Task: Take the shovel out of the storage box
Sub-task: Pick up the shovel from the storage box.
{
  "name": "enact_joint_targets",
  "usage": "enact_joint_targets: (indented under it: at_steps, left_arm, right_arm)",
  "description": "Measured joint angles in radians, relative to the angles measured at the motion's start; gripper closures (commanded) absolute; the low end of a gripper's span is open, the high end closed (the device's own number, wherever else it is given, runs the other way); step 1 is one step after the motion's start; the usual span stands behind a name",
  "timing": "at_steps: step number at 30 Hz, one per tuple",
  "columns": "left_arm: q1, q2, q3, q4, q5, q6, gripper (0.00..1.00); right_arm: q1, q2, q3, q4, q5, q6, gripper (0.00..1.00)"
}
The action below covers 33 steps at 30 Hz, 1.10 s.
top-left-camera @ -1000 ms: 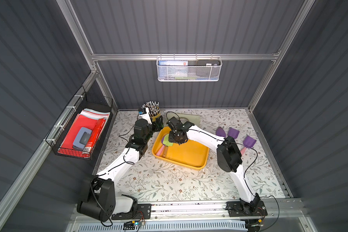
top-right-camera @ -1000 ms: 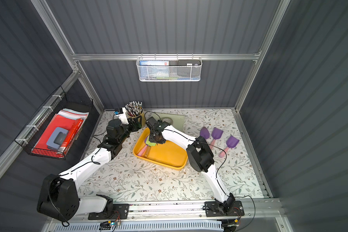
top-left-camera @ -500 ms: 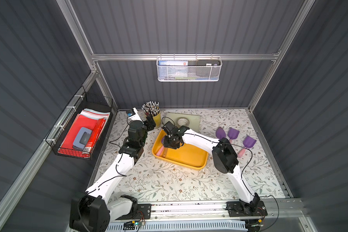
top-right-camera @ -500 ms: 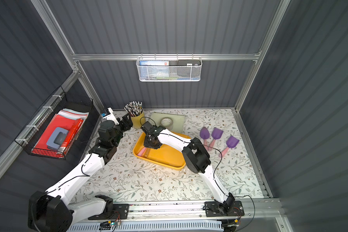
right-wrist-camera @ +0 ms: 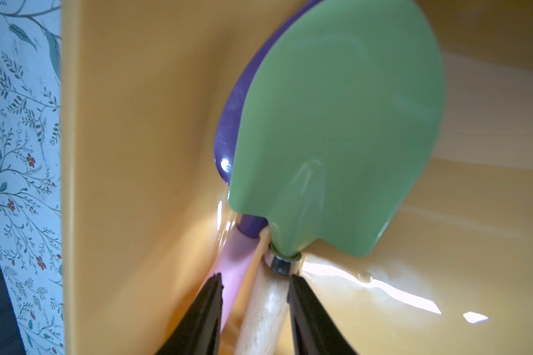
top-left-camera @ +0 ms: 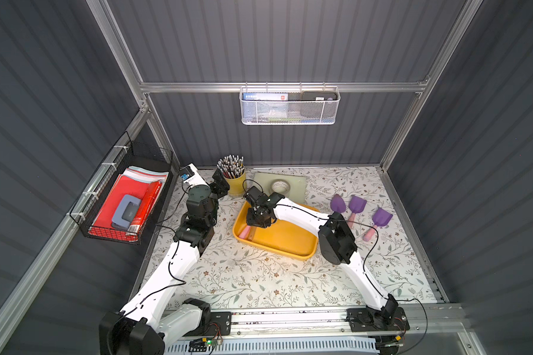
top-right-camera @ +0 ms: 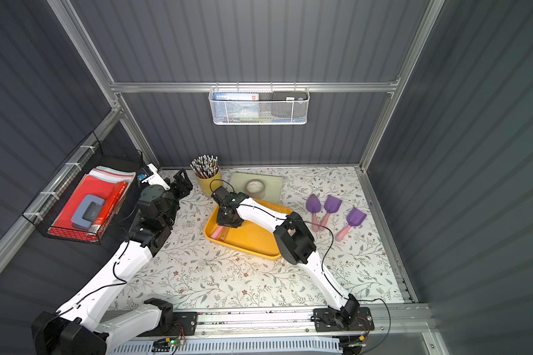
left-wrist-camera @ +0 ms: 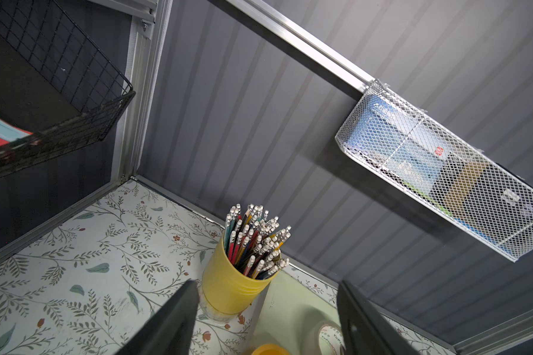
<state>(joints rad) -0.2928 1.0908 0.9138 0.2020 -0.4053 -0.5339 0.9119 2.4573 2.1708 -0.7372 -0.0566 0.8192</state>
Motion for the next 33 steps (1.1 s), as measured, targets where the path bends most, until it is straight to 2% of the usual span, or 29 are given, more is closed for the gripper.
enact_joint_targets:
  at_steps: [14, 20, 28, 33]
  left_arm:
    - [0.005, 0.003, -0.031, 0.007, 0.002, 0.0, 0.25]
    - [0.006, 0.018, -0.032, 0.008, 0.005, 0.0, 0.25]
    - [0.01, 0.026, -0.037, 0.021, 0.016, -0.002, 0.24]
    - [0.013, 0.047, -0.038, 0.027, 0.024, -0.003, 0.24]
  right_arm:
    - [0.0, 0.031, 0.001, -0.041, -0.003, -0.014, 0.61]
    - [0.0, 0.031, -0.01, -0.038, 0.001, -0.029, 0.7]
    - [0.0, -0.006, -0.081, 0.005, 0.01, -0.045, 0.91]
    - [0.0, -0.017, -0.093, 0.009, 0.025, -0.058, 0.97]
